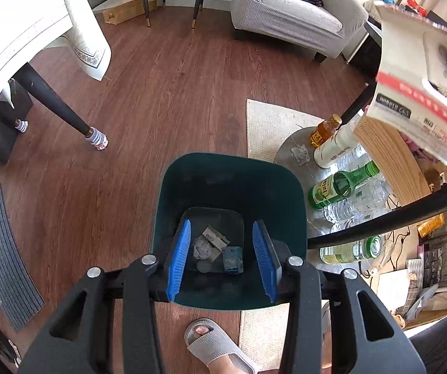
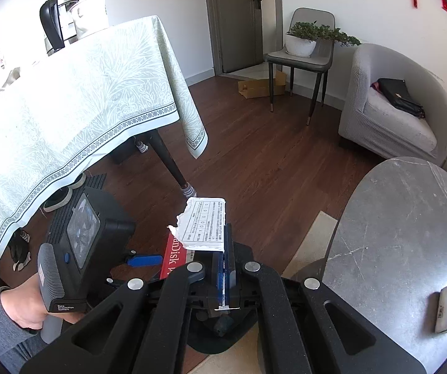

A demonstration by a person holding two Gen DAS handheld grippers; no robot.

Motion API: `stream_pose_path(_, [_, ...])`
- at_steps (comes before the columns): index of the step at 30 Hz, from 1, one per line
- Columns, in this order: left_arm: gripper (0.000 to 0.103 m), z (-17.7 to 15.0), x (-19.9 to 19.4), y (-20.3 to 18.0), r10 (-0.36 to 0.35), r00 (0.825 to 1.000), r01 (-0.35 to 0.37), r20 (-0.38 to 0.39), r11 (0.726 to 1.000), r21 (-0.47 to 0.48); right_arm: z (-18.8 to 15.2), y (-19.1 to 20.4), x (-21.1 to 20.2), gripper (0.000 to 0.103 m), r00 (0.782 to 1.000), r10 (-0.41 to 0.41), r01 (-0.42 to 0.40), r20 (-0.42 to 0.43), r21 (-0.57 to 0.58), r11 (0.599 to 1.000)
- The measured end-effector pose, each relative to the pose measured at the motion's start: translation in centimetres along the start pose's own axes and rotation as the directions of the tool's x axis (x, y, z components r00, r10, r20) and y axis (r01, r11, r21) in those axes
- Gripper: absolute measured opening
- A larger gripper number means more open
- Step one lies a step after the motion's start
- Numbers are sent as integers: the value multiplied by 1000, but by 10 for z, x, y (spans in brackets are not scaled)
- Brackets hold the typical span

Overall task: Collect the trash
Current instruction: 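Open the left tool to drop the paper ball into the bin, then open the right tool to drop the SanDisk box into the bin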

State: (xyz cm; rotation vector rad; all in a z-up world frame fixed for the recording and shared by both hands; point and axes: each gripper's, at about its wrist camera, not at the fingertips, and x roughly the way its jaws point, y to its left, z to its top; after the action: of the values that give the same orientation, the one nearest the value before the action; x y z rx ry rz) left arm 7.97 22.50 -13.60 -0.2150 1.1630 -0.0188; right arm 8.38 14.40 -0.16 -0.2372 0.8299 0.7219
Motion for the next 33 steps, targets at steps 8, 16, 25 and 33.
stream_pose_path(8, [43, 7, -33, 29, -13, 995, 22, 98, 996, -91, -5, 8, 25, 0, 998, -11, 10, -65, -20, 1000])
stream_pose_path(16, [39, 15, -67, 36, -27, 980, 54, 199, 990, -130, -12, 18, 46, 0, 993, -12, 7, -118, -38, 999])
stream_pose_path(25, [31, 28, -94, 23, -49, 958, 82, 281, 991, -109, -27, 32, 74, 0, 980, -12, -2, -198, -66, 998])
stream_pose_path(33, [30, 34, -117, 11, -57, 942, 95, 331, 991, -98, -47, 41, 101, 0, 960, -22, -6, -279, -101, 995])
